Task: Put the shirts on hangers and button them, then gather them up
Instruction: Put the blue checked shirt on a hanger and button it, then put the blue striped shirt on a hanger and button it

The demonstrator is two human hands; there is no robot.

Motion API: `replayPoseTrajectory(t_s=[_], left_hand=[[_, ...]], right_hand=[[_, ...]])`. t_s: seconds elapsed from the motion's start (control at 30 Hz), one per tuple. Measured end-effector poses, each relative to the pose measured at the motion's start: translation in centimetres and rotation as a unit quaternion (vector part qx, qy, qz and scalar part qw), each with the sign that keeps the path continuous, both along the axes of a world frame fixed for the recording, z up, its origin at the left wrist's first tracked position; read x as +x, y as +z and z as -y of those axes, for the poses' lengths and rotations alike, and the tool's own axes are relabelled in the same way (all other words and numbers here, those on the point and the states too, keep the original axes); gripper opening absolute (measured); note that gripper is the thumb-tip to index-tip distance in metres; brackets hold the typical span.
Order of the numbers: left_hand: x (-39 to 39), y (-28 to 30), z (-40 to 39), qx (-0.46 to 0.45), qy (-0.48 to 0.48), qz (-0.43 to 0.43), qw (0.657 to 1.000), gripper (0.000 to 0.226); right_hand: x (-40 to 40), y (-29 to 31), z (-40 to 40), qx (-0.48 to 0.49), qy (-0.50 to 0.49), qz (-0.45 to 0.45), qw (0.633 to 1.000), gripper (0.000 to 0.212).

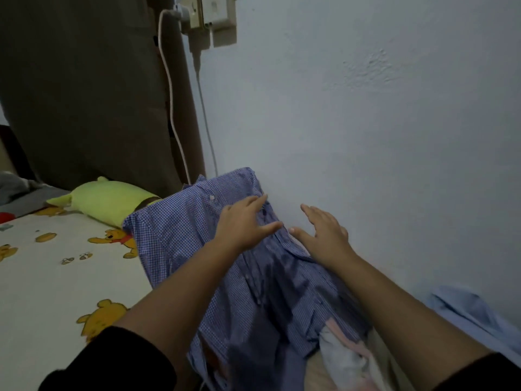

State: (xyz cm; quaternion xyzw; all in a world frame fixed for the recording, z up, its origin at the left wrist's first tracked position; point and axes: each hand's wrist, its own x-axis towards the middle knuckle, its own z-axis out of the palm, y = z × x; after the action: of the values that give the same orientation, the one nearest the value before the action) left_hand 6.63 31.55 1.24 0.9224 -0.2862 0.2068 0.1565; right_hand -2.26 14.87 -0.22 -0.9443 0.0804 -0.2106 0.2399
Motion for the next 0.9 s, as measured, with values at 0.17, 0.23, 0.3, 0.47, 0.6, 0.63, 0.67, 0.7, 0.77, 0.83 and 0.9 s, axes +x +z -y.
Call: replayPoseTrajectory(t_s=[0.17,0.23,0.3,0.47,0.6,0.63,0.67,0.7,0.77,0.83,0.9], left_hand=[[-4.6,-1.6,3.4,0.002,-0.056,-0.016,0.998,0.083],[-6.1,-2.2,4.8,0.006,-0.08,-0.027,0.996,0.083],[-7.5,-2.8,6.2,0.002,-0.108,-0.033,0.994,0.083],[-10.6,-4.8,9.4,-0.012,-0.182,-0.06,0.981,0.085],[-13.2,-7.1,12.4,-0.004,-0.228,-0.08,0.97,0.083],[-13.8,-7.6,13.3,0.006,-0.239,-0.083,0.967,0.083],[-14.3,-8.2,14.3,0.014,-0.248,-0.087,0.965,0.083],[-14.8,-8.9,15.3,0.02,-0.257,-0.095,0.962,0.083],[-15.6,-10.0,17.3,0.031,-0.274,-0.109,0.955,0.083],[-16.1,-11.1,19.5,0.042,-0.289,-0.126,0.948,0.083],[-16.4,-12.1,21.7,0.055,-0.3,-0.141,0.942,0.088]], right_hand=[[-5.9,-1.5,2.5,0.004,-0.041,0.0,0.999,0.065],[-8.1,-2.1,3.6,0.003,-0.063,-0.002,0.998,0.064],[-10.3,-2.7,4.7,0.002,-0.088,-0.005,0.996,0.064],[-15.8,-4.3,7.6,0.0,-0.15,-0.02,0.988,0.065],[-20.1,-6.1,10.2,0.032,-0.192,-0.016,0.981,0.065],[-21.1,-6.7,10.9,0.045,-0.202,-0.017,0.978,0.064],[-22.0,-7.2,11.6,0.053,-0.214,-0.022,0.975,0.064],[-22.9,-7.8,12.3,0.054,-0.226,-0.03,0.972,0.064],[-24.3,-9.0,14.0,0.059,-0.243,-0.039,0.967,0.065],[-25.3,-10.2,15.8,0.075,-0.253,-0.041,0.964,0.066],[-26.0,-11.6,17.6,0.087,-0.264,-0.05,0.959,0.066]])
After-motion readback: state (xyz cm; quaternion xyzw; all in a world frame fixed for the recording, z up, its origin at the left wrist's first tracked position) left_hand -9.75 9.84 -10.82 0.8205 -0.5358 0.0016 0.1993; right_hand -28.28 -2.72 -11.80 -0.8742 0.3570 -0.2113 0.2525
